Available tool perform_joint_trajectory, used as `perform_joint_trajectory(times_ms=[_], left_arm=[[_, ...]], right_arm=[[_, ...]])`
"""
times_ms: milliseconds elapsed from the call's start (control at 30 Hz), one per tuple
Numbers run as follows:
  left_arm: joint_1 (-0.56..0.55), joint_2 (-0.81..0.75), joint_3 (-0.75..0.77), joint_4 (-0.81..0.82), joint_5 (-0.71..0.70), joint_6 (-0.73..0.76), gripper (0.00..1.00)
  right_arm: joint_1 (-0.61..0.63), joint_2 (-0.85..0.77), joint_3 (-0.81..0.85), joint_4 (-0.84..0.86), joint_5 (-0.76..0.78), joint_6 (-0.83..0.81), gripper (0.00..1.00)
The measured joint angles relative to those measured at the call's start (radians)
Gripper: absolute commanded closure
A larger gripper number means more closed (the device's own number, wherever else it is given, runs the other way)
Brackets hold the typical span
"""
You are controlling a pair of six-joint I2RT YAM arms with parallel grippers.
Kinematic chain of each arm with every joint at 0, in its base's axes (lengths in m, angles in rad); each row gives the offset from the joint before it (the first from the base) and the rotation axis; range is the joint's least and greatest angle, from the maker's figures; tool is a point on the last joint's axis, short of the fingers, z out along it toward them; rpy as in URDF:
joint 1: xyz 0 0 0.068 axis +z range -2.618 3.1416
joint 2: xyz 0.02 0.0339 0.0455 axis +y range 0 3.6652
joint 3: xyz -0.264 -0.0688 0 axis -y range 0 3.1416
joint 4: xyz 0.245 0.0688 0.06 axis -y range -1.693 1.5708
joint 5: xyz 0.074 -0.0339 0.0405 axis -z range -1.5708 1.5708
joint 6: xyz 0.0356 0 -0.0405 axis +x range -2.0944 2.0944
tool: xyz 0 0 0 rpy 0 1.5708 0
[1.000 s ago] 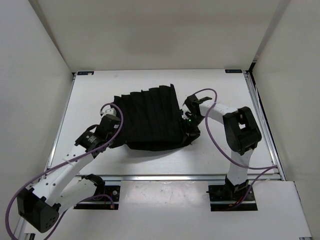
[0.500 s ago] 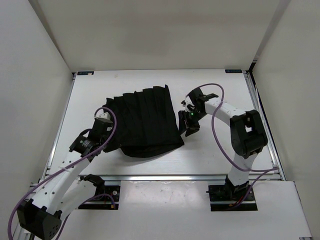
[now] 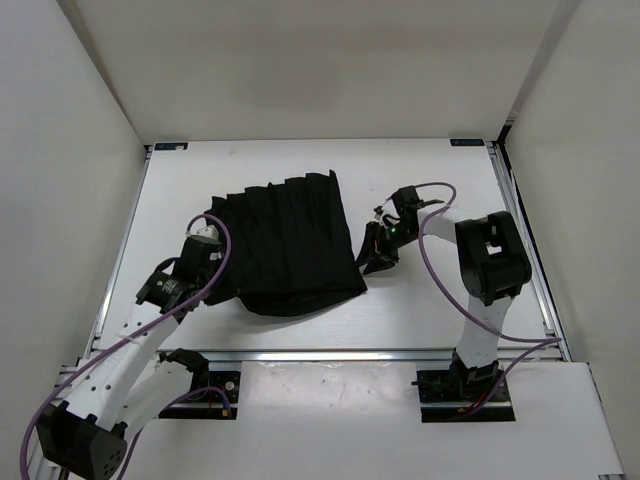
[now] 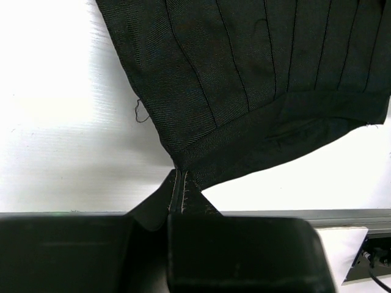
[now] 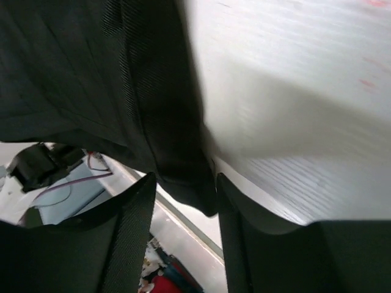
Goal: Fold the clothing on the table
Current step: Flatten the skirt out
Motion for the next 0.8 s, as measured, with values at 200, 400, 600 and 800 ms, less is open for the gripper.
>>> perform_joint_trajectory(times_ms=[200, 400, 600, 800], left_arm=[[0.005, 0.001, 0.000, 0.003, 0.002, 0.009, 1.00], [0.006, 0.018, 0.000, 0.020, 0.006, 0.026, 1.00], [0.044, 0.130, -0.004, 0.124, 0.028, 0.098, 1.00], [0.017, 0.494, 0.196, 0.257, 0.036, 0.201, 1.00]], right_arm=[[0.041, 0.051, -0.034, 0.048, -0.098, 0.040, 0.80], [0.063, 0.066, -0.050, 0.007, -0.114, 0.039, 1.00], [-0.033, -0.037, 0.029, -0.084, 0.050, 0.033, 1.00], [-0.114, -0.111, 0.138, -0.099, 0.185, 0.037, 1.00]])
